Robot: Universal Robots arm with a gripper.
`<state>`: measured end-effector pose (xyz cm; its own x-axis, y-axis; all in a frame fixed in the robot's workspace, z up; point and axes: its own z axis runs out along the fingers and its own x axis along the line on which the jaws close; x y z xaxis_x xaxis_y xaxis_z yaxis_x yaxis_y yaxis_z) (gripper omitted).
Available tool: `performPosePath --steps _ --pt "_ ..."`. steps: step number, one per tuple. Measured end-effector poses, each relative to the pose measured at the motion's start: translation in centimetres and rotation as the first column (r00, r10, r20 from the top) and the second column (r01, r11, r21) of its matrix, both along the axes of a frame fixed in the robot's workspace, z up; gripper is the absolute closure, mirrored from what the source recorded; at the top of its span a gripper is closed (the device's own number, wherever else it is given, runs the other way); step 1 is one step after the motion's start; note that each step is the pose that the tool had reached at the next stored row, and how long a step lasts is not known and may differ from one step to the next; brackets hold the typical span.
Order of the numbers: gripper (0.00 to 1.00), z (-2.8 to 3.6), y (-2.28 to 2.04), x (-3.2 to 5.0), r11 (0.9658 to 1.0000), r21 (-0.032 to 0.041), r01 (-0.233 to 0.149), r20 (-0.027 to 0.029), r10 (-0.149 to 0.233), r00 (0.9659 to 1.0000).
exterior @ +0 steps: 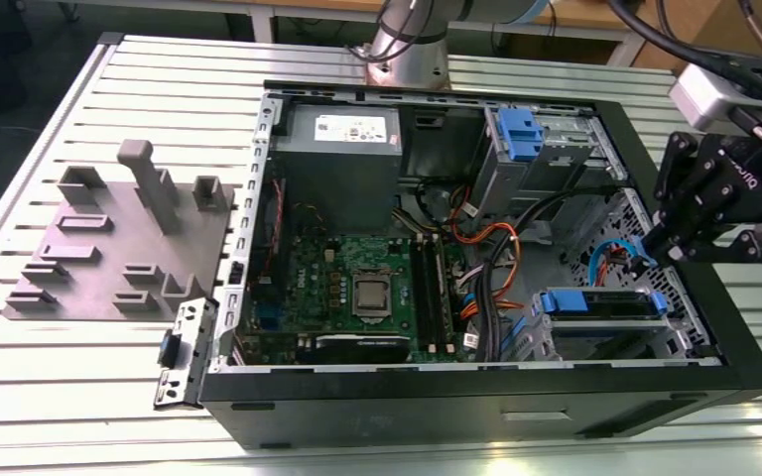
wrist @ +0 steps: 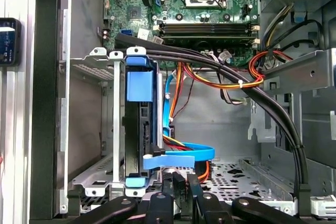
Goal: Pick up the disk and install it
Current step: 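Insert the first disk wire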
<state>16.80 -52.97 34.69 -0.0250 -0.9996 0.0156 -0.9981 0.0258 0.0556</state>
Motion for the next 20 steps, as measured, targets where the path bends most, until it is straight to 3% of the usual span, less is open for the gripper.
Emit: performPosePath --steps 5,7,11,15,20 --pt "0.75 -0.24 0.0 0.02 1.0 -0.0002 0.0 0.0 0.0 1.0" --pt "0.82 -0.25 0.0 0.02 1.0 -0.0005 -0.001 0.0 0.001 1.0" --pt "0.83 -0.26 0.0 -0.05 1.0 -0.0001 -0.005 0.0033 0.005 1.0" --pt "0.83 -0.27 -0.06 -0.5 1.0 -0.0001 -0.008 0.0131 0.008 0.9999" --pt "0.83 -0.26 -0.19 -1.35 1.0 -0.0003 -0.01 0.0297 0.01 0.9995"
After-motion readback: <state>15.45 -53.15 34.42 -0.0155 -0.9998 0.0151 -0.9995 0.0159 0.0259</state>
